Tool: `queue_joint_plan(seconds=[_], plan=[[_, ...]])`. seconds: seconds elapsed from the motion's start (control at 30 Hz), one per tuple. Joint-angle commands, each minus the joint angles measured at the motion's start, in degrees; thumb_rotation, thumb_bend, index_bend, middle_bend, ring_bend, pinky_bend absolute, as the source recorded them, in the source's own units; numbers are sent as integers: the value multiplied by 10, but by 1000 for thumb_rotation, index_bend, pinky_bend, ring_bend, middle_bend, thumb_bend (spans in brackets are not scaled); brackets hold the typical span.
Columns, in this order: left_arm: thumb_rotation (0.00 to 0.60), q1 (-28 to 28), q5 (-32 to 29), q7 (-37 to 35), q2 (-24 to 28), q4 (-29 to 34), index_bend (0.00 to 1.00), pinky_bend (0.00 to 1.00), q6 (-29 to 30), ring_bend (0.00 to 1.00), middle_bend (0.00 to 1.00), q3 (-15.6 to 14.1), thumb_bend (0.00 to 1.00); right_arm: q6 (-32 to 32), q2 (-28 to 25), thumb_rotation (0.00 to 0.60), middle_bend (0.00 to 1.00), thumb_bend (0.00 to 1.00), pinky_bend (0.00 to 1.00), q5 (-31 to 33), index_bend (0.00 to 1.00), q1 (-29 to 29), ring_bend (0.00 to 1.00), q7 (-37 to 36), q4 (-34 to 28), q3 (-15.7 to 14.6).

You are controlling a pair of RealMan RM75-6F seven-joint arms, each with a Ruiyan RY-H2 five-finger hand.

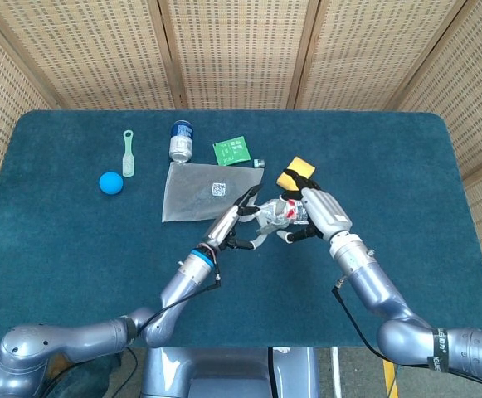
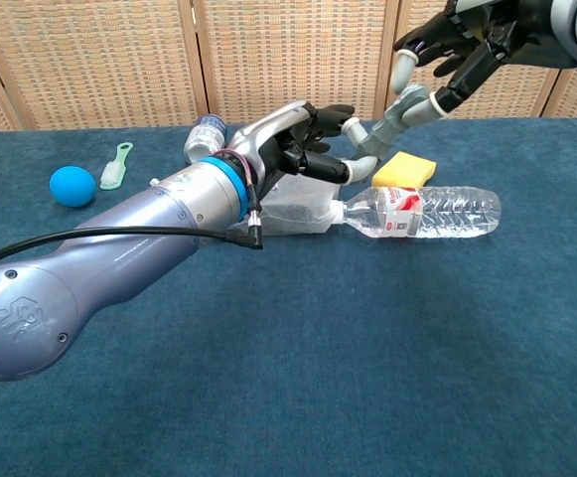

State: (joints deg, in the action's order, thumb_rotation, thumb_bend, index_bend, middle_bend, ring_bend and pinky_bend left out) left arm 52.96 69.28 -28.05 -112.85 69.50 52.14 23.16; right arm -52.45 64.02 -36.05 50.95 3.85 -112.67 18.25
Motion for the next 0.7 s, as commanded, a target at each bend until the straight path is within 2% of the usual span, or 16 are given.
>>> queue_joint_plan(seconds=[0.03, 0.7], plan=[[600, -1, 0, 0, 0, 4, 785, 0, 1, 0, 0, 1, 451, -3, 3, 600, 0, 367, 0, 1, 531, 2, 0, 6, 1, -3], [600, -4, -4, -6, 3, 9, 785, 0, -2, 0, 0, 2, 451, -7, 8, 600, 0, 448, 0, 7, 576, 6, 0, 20, -2, -8]])
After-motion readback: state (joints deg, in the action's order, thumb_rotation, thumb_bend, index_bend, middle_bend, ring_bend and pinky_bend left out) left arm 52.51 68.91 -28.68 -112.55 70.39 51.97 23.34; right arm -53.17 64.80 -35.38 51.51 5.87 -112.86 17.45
